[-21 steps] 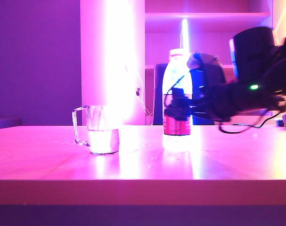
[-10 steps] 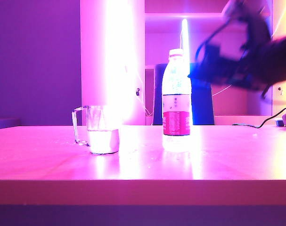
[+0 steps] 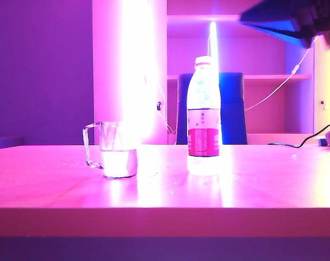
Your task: Pick up the mineral water bottle on the table and pour water into the mug until it's half full.
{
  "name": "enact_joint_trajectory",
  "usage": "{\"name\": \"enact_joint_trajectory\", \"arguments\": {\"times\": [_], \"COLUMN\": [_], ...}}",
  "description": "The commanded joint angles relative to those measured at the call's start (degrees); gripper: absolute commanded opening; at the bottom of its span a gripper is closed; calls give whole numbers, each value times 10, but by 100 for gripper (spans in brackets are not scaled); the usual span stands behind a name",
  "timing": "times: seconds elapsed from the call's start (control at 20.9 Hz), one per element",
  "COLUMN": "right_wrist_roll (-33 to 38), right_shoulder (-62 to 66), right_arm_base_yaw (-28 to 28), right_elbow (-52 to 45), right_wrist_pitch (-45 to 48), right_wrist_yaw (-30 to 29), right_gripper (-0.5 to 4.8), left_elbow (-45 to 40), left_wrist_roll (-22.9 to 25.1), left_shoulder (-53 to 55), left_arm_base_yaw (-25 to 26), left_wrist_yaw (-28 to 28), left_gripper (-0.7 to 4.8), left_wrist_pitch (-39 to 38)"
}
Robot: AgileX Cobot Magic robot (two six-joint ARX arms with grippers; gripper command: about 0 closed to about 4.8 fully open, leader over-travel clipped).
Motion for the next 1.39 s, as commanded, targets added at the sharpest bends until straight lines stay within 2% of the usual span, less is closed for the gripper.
{"name": "enact_joint_trajectory", "arguments": {"times": [0.05,0.19,0.43,0.57,0.62,0.77,0.81,0.86,0.91,1.0,1.1,1.2,1.34,1.39], "right_wrist_roll": [31,31,31,31,2,-142,-213,-243,-269,-269,-265,-264,-223,-218], "right_shoulder": [-2,-2,-7,-65,-108,-246,-308,-344,-392,-449,-494,-532,-546,-546], "right_arm_base_yaw": [1,1,1,0,-2,-39,-60,-75,-101,-142,-181,-211,-235,-235], "right_elbow": [1,1,0,0,0,0,0,0,0,-3,-24,-64,-138,-140], "right_wrist_pitch": [-3,-4,-12,-75,-108,-227,-297,-335,-389,-463,-494,-486,-445,-477], "right_wrist_yaw": [-133,-154,-153,-139,-121,-56,-25,4,68,204,274,292,290,292], "right_gripper": [-1,-1,-1,-1,-1,-1,-1,-1,-1,-1,-1,-1,-1,-1], "left_elbow": [-23,-32,-32,-32,-32,-32,-32,-32,-32,-32,-32,-32,-32,-32], "left_wrist_roll": [-2,0,0,1,1,0,1,1,1,1,1,1,1,0], "left_shoulder": [0,0,0,0,0,0,0,0,0,0,0,0,0,1], "left_arm_base_yaw": [0,0,0,0,0,0,0,0,0,0,0,0,0,0], "left_wrist_yaw": [0,-1,3,3,3,3,2,2,2,2,2,2,2,2], "left_gripper": [-6,-5,-5,-6,-6,-6,-6,-6,-6,-5,-5,-6,-6,-6], "left_wrist_pitch": [11,-31,-28,-28,-28,-28,-28,-28,-28,-28,-28,-28,-28,-28]}}
